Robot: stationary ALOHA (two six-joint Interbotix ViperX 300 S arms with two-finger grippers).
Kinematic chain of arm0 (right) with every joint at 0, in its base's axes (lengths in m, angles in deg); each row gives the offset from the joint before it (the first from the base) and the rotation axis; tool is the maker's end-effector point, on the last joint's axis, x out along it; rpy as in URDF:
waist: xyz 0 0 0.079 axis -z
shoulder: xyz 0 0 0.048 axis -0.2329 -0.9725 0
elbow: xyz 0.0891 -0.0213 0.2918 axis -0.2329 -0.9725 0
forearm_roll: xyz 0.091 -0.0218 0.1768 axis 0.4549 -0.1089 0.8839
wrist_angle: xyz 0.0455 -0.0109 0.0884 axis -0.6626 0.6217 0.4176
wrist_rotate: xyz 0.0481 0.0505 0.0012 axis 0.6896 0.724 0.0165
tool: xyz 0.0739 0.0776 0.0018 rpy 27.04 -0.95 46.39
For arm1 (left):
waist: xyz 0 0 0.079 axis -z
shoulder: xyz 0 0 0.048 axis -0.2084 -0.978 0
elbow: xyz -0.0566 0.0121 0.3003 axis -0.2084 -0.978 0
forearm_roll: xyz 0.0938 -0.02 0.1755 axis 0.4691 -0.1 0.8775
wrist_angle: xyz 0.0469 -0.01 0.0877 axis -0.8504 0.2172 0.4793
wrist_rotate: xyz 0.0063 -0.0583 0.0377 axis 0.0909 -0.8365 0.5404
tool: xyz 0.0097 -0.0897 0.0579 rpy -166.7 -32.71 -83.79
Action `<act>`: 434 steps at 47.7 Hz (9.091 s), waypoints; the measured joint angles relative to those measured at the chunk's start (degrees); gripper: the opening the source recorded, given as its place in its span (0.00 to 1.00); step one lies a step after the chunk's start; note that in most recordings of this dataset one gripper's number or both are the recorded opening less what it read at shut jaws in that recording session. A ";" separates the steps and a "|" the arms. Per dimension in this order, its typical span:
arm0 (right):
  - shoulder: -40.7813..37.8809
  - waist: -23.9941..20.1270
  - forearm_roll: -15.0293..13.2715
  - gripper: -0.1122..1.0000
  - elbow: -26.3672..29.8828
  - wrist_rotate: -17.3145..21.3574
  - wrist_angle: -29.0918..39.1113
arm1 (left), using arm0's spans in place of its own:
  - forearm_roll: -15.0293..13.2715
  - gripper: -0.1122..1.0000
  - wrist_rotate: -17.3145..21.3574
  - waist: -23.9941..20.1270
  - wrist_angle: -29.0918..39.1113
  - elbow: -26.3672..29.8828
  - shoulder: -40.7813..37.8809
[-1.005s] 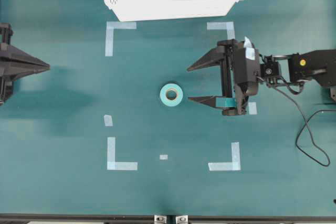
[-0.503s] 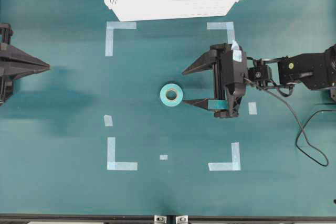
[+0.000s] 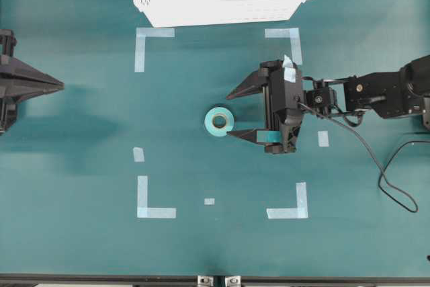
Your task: Put the tape in the middle into the white basket.
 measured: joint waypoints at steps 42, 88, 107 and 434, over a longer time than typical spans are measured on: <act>-4.66 -0.35 0.18 0.98 3.25 1.32 0.00 | 0.00 0.00 0.00 0.00 0.00 -0.09 0.00; -8.09 -0.44 1.93 0.97 5.71 1.41 1.32 | 0.00 0.00 0.00 0.00 0.00 0.00 0.00; -7.73 -0.44 2.20 0.70 6.24 1.32 4.22 | 0.00 0.00 0.00 0.00 0.00 0.00 0.00; 46.93 1.49 -3.96 0.97 -14.15 1.41 20.74 | 0.00 0.00 0.00 -1.05 -0.09 -0.09 0.00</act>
